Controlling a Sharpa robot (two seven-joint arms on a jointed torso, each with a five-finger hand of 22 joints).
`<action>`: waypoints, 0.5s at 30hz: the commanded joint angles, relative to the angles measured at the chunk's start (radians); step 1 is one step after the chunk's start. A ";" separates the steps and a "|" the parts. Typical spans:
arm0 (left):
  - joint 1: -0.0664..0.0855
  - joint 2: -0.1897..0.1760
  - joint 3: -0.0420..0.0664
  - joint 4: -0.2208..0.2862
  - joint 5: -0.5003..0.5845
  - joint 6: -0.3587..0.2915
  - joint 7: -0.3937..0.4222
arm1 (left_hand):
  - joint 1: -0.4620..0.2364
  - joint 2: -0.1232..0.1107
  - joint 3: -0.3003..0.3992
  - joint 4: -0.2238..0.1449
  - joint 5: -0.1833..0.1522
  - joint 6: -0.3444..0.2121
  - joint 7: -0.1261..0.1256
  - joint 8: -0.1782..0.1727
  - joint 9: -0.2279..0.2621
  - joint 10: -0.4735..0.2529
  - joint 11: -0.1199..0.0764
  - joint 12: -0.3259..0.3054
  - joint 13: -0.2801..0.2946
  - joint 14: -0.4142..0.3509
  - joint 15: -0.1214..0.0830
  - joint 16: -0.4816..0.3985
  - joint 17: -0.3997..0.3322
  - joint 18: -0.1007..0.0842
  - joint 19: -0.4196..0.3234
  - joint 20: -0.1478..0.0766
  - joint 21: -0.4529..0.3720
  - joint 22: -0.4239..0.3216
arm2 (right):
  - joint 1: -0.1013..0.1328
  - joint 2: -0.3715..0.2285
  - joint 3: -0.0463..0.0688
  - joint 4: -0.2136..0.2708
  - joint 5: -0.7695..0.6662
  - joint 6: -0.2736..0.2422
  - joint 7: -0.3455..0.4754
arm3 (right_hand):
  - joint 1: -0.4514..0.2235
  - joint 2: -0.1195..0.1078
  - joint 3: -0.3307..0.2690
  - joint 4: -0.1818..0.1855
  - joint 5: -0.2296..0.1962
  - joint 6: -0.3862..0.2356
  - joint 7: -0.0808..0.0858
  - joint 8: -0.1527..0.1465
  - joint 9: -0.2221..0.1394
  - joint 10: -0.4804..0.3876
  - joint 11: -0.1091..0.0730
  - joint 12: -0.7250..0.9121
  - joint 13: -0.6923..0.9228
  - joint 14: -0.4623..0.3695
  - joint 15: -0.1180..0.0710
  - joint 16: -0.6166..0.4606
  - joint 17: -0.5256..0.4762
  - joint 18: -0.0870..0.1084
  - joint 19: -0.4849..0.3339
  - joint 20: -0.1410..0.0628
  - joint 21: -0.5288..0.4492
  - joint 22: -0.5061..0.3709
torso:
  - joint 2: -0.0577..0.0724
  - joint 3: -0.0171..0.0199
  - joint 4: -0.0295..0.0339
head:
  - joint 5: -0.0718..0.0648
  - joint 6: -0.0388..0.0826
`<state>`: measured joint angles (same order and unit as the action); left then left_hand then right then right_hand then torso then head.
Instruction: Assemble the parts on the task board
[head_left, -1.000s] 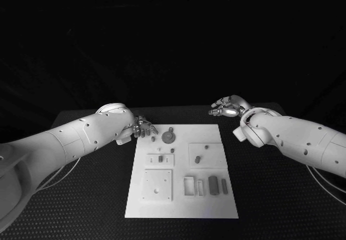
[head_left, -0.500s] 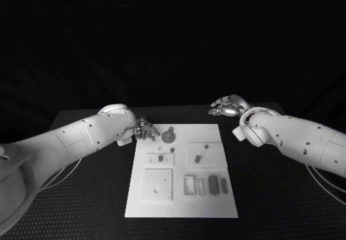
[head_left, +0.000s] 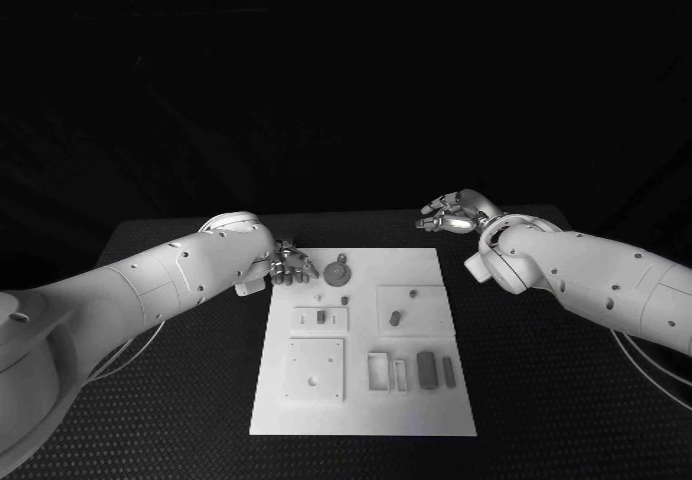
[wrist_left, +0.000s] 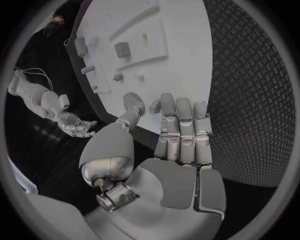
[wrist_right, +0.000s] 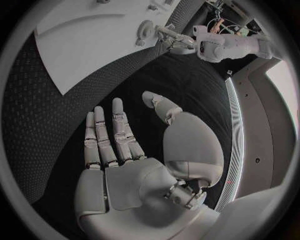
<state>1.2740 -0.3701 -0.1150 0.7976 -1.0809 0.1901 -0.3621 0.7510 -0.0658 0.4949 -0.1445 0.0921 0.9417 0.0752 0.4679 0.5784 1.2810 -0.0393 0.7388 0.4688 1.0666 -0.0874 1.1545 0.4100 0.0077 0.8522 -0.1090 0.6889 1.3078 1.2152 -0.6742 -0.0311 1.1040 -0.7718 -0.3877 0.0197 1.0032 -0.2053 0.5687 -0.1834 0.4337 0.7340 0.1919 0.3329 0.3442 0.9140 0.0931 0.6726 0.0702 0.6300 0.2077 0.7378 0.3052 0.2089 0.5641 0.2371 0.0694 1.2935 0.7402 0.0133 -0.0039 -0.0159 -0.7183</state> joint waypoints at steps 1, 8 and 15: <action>0.000 0.002 -0.001 -0.001 0.007 0.015 0.003 | 0.006 0.019 -0.001 -0.013 0.006 0.006 0.001 -0.005 -0.003 -0.002 0.006 -0.001 0.002 -0.008 0.002 0.002 0.001 -0.008 -0.004 -0.069 -0.007 0.017 | 0.000 0.001 0.000 0.001 -0.010 0.001 0.006 | -0.003 -0.003 0.000 -0.003 0.001 0.010 0.027 0.005 -0.001 -0.160 0.091 0.004 -0.001 -0.008 -0.002 0.005 -0.002 -0.017 -0.008 0.001 -0.004 0.002 | 0.000 0.0001 0.0003 | -0.002 -0.001; 0.000 0.003 -0.001 -0.005 0.013 0.016 0.004 | 0.012 0.043 -0.004 -0.028 0.008 0.006 0.002 -0.006 -0.005 -0.002 0.006 -0.001 0.002 -0.008 0.002 0.002 0.001 -0.008 -0.002 -0.068 -0.009 0.018 | 0.000 0.001 0.000 0.001 -0.010 0.001 0.006 | -0.003 -0.003 0.000 -0.003 0.001 0.010 0.027 0.005 -0.001 -0.160 0.091 0.004 -0.001 -0.008 -0.002 0.005 -0.002 -0.017 -0.008 0.001 -0.004 0.002 | 0.000 0.0001 0.0006 | -0.003 -0.001; 0.000 0.004 -0.001 -0.008 0.028 0.020 0.006 | 0.016 0.069 -0.006 -0.041 0.008 0.006 0.003 -0.007 -0.006 -0.002 0.007 -0.001 0.003 -0.009 0.003 0.002 0.001 -0.008 -0.002 -0.067 -0.012 0.019 | 0.000 0.001 0.000 0.001 -0.010 0.001 0.006 | -0.003 -0.003 0.000 -0.003 0.001 0.010 0.027 0.005 -0.001 -0.160 0.091 0.004 -0.001 -0.008 -0.002 0.005 -0.002 -0.017 -0.008 0.001 -0.004 0.002 | 0.000 0.0006 0.0005 | -0.003 0.000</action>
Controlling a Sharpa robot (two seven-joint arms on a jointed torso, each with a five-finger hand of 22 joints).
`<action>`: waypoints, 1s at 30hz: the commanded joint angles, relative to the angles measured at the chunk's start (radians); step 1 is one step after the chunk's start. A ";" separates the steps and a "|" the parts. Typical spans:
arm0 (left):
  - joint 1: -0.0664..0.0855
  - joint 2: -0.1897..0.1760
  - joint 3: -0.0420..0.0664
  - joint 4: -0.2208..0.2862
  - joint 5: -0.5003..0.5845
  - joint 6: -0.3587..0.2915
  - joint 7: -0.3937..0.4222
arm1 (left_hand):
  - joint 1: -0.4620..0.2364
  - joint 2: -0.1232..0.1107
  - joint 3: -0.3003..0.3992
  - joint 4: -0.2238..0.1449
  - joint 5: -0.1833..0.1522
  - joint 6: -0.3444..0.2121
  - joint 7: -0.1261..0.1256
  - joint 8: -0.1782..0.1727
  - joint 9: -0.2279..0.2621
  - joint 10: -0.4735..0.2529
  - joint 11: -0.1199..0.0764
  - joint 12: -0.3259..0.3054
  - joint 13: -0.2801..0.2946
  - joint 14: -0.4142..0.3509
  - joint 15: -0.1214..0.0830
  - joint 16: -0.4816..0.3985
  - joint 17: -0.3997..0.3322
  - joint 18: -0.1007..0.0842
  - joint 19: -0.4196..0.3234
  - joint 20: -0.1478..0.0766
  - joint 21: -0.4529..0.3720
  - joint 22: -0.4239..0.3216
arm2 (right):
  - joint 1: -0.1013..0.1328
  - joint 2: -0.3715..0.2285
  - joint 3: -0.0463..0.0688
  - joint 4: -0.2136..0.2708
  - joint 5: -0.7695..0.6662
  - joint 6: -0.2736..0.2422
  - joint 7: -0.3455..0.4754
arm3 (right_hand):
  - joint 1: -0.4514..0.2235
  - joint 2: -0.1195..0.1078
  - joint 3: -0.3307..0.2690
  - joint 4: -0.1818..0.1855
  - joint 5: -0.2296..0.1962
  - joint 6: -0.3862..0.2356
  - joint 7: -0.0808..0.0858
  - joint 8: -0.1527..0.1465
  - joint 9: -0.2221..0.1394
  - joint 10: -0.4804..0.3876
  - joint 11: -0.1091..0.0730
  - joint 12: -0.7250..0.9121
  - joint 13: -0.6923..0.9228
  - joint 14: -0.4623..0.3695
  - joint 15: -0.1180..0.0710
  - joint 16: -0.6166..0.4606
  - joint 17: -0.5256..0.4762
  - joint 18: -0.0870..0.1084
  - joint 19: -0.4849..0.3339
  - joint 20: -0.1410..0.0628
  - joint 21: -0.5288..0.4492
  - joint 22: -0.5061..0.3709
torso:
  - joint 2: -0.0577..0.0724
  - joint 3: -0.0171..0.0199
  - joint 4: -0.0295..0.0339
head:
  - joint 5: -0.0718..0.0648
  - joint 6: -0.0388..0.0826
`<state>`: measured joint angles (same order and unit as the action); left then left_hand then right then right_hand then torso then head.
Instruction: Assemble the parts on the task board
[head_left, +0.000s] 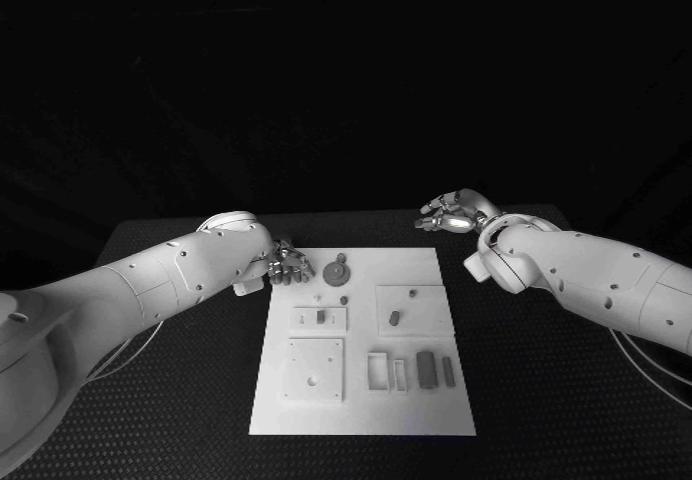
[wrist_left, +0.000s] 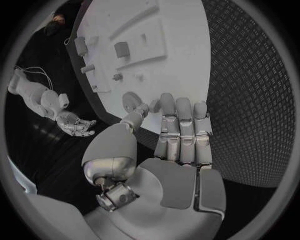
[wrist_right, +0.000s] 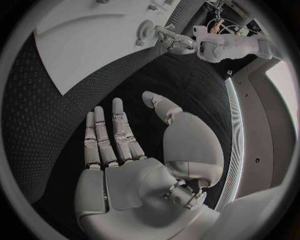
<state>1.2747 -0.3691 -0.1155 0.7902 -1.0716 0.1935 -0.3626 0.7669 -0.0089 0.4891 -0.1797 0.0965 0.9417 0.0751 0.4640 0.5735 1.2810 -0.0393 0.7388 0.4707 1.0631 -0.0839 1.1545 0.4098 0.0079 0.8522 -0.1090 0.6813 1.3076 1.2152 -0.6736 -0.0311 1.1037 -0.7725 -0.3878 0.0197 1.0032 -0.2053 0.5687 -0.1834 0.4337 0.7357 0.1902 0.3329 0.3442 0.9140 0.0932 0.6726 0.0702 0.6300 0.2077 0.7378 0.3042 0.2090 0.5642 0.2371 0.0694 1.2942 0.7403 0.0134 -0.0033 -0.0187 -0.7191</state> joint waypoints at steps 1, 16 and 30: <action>-0.001 0.003 0.000 0.000 0.021 0.017 0.008 | 0.002 0.014 0.000 -0.008 0.004 0.006 0.003 -0.003 -0.002 -0.002 0.007 -0.001 0.001 -0.005 0.000 0.002 0.002 -0.008 -0.002 -0.067 -0.004 0.019 | 0.000 0.001 0.000 0.001 -0.009 0.002 0.006 | -0.003 -0.003 0.000 -0.003 0.001 0.008 0.029 0.005 -0.001 -0.160 0.091 0.004 -0.001 -0.008 -0.002 0.005 -0.001 -0.017 -0.008 0.001 -0.004 0.001 | 0.000 0.0005 -0.0002 | 0.000 0.000; -0.001 -0.007 0.001 0.011 0.062 -0.008 0.032 | 0.078 0.115 0.023 -0.093 0.004 0.036 -0.004 0.015 0.004 0.019 0.003 -0.003 -0.001 0.007 -0.002 0.005 0.002 -0.008 0.010 -0.067 -0.001 0.021 | 0.000 0.001 0.000 0.000 -0.009 0.004 0.006 | -0.003 -0.003 0.000 -0.003 0.001 0.008 0.029 0.005 -0.002 -0.160 0.091 0.004 -0.001 -0.008 -0.002 0.005 -0.001 -0.017 -0.008 0.001 -0.004 0.001 | 0.000 0.0008 -0.0012 | 0.000 -0.001; -0.005 -0.073 0.003 0.101 0.149 -0.068 -0.002 | 0.106 0.088 0.147 -0.076 0.002 0.127 -0.034 0.039 0.012 0.110 -0.026 -0.006 0.001 0.080 -0.023 0.024 0.010 -0.005 0.068 -0.088 0.025 0.023 | 0.000 -0.007 0.000 0.003 -0.009 0.002 0.005 | -0.004 -0.003 0.000 -0.003 0.002 0.008 0.029 0.005 -0.002 -0.161 0.091 0.004 -0.001 -0.008 -0.002 0.005 -0.001 -0.017 -0.009 0.001 -0.004 0.001 | -0.002 0.0009 0.0020 | -0.004 -0.002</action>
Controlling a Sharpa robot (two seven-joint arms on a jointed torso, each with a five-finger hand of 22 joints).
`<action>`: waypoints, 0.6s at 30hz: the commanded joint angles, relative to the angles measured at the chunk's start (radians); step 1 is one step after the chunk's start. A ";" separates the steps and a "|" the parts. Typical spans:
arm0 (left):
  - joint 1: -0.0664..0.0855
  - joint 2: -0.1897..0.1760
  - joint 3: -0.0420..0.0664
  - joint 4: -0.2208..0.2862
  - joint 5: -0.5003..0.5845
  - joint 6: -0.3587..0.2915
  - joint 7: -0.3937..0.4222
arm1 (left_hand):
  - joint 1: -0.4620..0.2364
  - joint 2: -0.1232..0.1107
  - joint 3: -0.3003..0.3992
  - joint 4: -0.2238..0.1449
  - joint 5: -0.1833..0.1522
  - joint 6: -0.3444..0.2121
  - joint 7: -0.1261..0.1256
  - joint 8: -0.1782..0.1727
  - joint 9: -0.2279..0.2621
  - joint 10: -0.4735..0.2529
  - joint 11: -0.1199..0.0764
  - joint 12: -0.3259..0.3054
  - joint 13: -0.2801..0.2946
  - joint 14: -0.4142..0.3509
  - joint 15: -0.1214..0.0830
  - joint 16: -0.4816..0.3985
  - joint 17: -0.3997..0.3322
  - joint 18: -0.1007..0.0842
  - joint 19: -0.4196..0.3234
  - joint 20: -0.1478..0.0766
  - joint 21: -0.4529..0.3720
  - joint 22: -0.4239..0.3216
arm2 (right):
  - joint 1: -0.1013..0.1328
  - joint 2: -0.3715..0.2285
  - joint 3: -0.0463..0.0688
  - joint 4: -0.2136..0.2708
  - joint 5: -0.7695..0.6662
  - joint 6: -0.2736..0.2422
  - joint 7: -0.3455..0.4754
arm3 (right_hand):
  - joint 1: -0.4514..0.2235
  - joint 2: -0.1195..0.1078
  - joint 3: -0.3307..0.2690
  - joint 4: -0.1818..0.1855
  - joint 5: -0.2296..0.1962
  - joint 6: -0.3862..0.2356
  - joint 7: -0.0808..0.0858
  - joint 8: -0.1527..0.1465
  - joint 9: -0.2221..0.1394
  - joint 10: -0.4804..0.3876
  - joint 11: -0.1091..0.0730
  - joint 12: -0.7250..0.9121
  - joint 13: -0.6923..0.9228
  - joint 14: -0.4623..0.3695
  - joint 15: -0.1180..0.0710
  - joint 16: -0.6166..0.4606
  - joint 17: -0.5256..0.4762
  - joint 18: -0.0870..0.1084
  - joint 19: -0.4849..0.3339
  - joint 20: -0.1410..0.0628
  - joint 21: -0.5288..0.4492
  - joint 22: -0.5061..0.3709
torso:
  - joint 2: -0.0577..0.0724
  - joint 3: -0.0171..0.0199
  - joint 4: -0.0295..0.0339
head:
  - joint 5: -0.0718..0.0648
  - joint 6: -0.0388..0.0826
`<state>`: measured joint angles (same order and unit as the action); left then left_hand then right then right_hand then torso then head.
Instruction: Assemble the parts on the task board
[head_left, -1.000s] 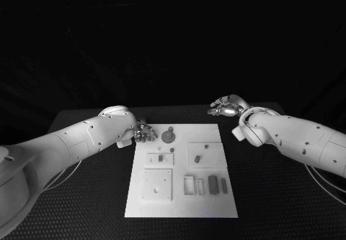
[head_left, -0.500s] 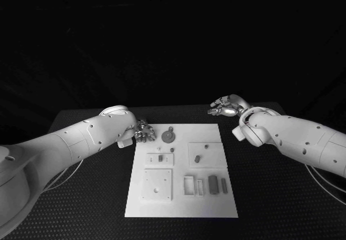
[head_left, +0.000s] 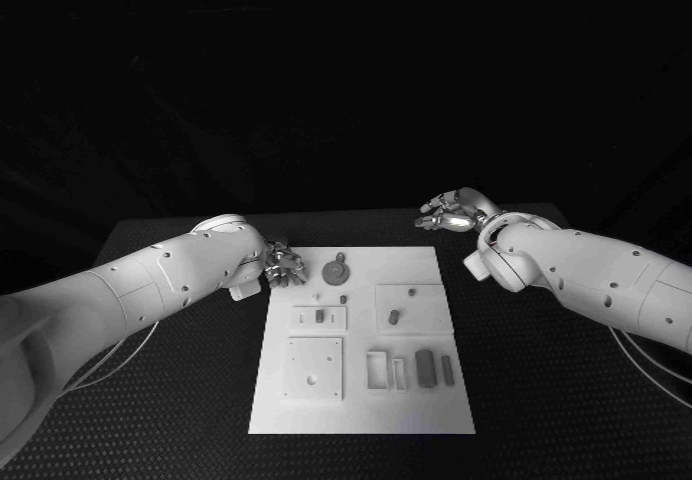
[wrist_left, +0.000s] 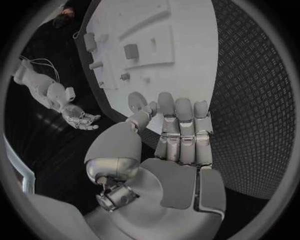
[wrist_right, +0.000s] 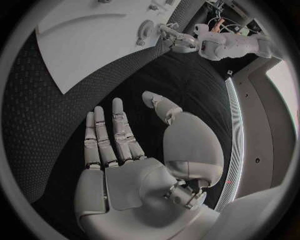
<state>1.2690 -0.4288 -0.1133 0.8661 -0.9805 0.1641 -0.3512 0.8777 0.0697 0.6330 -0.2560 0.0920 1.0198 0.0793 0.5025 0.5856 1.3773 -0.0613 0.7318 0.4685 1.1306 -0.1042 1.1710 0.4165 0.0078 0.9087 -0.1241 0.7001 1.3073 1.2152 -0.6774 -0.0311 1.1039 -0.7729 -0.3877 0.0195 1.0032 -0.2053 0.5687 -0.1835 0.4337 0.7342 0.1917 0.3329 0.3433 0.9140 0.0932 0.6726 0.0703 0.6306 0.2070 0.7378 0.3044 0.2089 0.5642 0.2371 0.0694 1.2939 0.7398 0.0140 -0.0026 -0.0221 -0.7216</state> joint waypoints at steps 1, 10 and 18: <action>0.001 -0.019 0.001 0.034 0.062 -0.044 -0.015 | -0.006 0.009 0.003 0.000 0.008 0.052 -0.040 0.001 0.001 0.016 -0.005 0.002 0.004 0.015 -0.004 0.009 0.004 -0.005 0.014 -0.074 0.007 0.024 | 0.000 -0.004 0.000 0.003 -0.008 0.002 0.005 | -0.004 -0.003 0.000 -0.003 0.002 0.010 0.027 0.005 -0.001 -0.161 0.091 0.004 -0.001 -0.009 -0.001 0.005 -0.002 -0.017 -0.009 0.001 -0.004 0.001 | -0.001 0.0002 0.0012 | 0.000 0.001; 0.014 -0.113 0.001 0.193 0.073 -0.103 -0.031 | -0.021 0.007 0.006 -0.003 0.003 0.064 -0.045 -0.002 -0.001 0.028 -0.010 0.003 0.009 0.029 -0.012 0.012 0.006 -0.004 0.027 -0.080 0.016 0.022 | 0.000 -0.014 0.000 0.009 -0.008 0.001 0.004 | -0.004 -0.004 0.000 -0.003 0.002 0.010 0.027 0.005 -0.001 -0.161 0.091 0.004 -0.001 -0.009 -0.001 0.005 -0.002 -0.017 -0.009 0.001 -0.004 0.001 | -0.003 0.0010 0.0055 | 0.001 -0.001; 0.021 -0.173 -0.003 0.307 0.055 -0.146 -0.047 | -0.024 0.001 0.008 -0.004 -0.001 0.069 -0.046 -0.003 -0.002 0.032 -0.011 0.003 0.011 0.032 -0.013 0.012 0.006 -0.004 0.029 -0.083 0.018 0.022 | 0.000 -0.018 0.000 0.012 -0.008 0.000 0.004 | -0.003 -0.004 0.000 -0.003 0.002 0.010 0.027 0.005 -0.001 -0.161 0.091 0.004 -0.001 -0.009 -0.001 0.006 -0.002 -0.017 -0.009 0.001 -0.004 0.001 | -0.007 0.0022 0.0106 | 0.002 -0.006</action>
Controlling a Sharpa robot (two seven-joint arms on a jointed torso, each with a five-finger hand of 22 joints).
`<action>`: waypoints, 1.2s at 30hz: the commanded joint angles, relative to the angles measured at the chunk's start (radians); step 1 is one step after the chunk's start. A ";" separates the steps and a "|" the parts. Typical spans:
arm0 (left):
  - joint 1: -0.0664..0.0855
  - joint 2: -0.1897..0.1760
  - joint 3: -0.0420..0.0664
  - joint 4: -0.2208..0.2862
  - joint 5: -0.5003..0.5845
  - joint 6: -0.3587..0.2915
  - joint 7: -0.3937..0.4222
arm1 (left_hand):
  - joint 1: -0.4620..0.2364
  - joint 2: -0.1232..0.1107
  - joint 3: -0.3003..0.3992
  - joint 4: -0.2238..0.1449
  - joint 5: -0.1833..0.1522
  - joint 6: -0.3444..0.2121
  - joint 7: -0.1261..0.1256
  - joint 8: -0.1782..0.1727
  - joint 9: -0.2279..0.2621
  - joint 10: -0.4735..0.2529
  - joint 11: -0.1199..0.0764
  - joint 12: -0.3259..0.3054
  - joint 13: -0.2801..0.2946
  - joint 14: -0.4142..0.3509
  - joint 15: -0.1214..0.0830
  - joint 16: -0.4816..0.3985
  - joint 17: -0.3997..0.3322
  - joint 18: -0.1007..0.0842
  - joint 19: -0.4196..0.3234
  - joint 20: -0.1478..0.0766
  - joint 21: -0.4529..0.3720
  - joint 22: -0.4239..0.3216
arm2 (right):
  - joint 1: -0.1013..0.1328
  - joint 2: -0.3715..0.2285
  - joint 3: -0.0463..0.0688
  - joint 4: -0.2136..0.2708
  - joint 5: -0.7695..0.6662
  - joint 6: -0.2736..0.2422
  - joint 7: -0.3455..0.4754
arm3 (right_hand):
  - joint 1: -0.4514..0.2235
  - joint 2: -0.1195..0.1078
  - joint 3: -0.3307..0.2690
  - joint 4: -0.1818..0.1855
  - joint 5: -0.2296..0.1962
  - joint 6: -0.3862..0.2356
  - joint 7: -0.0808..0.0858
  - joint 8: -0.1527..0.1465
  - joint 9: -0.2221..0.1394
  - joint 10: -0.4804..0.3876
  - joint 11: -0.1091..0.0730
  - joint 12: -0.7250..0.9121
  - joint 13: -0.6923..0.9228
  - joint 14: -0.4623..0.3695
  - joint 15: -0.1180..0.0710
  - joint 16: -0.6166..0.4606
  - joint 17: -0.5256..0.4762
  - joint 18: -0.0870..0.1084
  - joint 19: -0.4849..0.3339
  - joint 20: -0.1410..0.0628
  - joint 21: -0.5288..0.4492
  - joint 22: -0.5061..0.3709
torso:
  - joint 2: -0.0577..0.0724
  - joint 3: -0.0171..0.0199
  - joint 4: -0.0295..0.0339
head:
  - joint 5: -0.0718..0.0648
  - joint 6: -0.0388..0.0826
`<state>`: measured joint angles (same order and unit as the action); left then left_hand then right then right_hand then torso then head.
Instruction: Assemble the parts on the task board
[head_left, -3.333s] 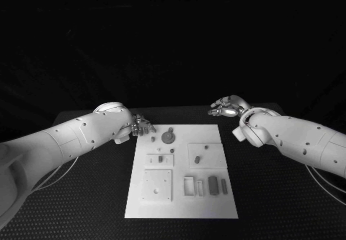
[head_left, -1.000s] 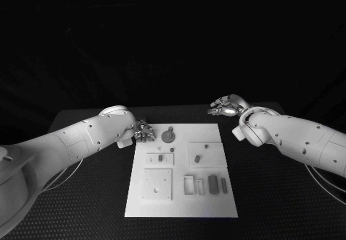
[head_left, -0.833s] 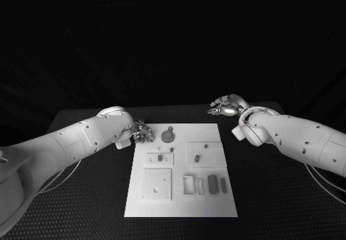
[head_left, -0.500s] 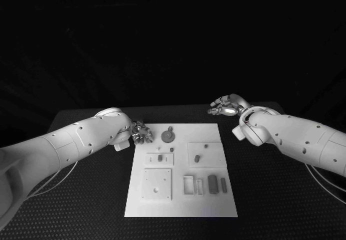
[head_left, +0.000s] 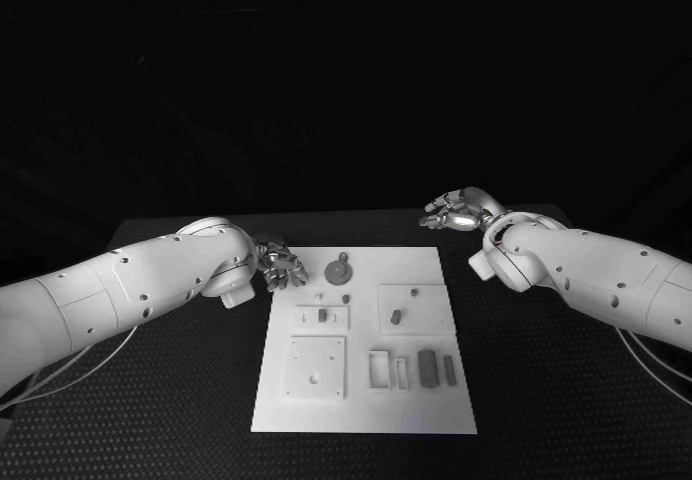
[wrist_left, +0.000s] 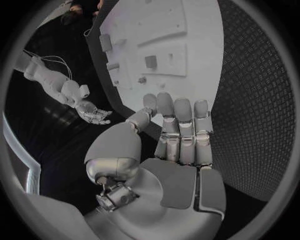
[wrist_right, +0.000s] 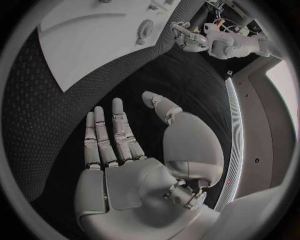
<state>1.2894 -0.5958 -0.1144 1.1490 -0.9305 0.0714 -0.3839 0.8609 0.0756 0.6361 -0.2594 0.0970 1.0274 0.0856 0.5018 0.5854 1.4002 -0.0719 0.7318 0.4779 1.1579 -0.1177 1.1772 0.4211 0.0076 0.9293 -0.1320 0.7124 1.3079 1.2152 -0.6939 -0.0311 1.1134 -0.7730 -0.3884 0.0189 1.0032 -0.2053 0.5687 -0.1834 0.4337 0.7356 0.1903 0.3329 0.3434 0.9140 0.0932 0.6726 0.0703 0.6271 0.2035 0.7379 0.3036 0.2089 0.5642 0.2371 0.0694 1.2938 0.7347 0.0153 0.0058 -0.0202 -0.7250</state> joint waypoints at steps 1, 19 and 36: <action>0.000 -0.011 -0.003 0.034 0.001 -0.057 -0.015 | -0.008 -0.005 0.006 0.000 -0.006 0.062 -0.052 -0.002 -0.002 0.010 -0.001 0.003 0.002 0.005 0.000 0.006 0.002 -0.004 0.009 -0.075 0.005 0.022 | 0.000 -0.001 0.000 0.002 -0.008 0.000 0.004 | -0.003 -0.005 0.000 -0.003 0.002 0.008 0.029 0.005 -0.001 -0.161 0.091 0.004 -0.001 -0.006 0.002 0.006 -0.001 -0.017 -0.009 0.001 -0.004 0.002 | -0.002 0.0011 0.0025 | 0.000 -0.003; -0.007 -0.057 -0.082 0.166 -0.077 -0.113 -0.027 | -0.010 -0.016 0.013 0.002 -0.004 0.072 -0.055 -0.004 -0.003 0.017 -0.003 0.003 0.006 0.014 -0.003 0.007 0.003 -0.004 0.015 -0.079 0.010 0.022 | 0.000 0.000 0.000 0.002 -0.008 0.000 0.004 | -0.002 -0.005 0.000 -0.004 0.002 0.008 0.029 0.005 -0.001 -0.161 0.091 0.004 -0.001 -0.006 0.002 0.006 -0.002 -0.017 -0.009 0.001 -0.004 0.002 | 0.000 -0.0009 0.0001 | 0.005 -0.013; -0.016 -0.061 -0.105 0.180 -0.091 -0.115 -0.034 | -0.014 -0.024 0.017 0.008 -0.008 0.080 -0.058 -0.005 -0.004 0.022 -0.006 0.007 0.011 0.023 -0.006 0.009 0.005 -0.004 0.022 -0.083 0.014 0.021 | 0.000 -0.001 0.000 0.005 -0.008 0.001 0.004 | -0.002 -0.005 0.001 -0.004 0.002 0.007 0.029 0.005 -0.002 -0.161 0.091 0.004 -0.001 -0.007 0.002 0.006 -0.002 -0.017 -0.009 0.001 -0.004 0.002 | 0.002 -0.0009 0.0000 | 0.008 -0.017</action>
<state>1.2741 -0.6598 -0.2191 1.3285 -1.0048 -0.0347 -0.4170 0.8398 0.0543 0.6493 -0.2514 0.0957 1.0507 0.0766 0.4931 0.5809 1.4155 -0.0765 0.7328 0.4880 1.1741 -0.1264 1.1811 0.4249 0.0077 0.9445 -0.1329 0.7200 1.3075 1.2154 -0.6947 -0.0313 1.1174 -0.7731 -0.3891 0.0183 1.0032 -0.2053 0.5687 -0.1834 0.4337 0.7340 0.1919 0.3329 0.3435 0.9139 0.0933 0.6726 0.0703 0.6272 0.2034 0.7378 0.3029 0.2089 0.5606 0.2406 0.0694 1.2944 0.7357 0.0146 0.0063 -0.0128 -0.7400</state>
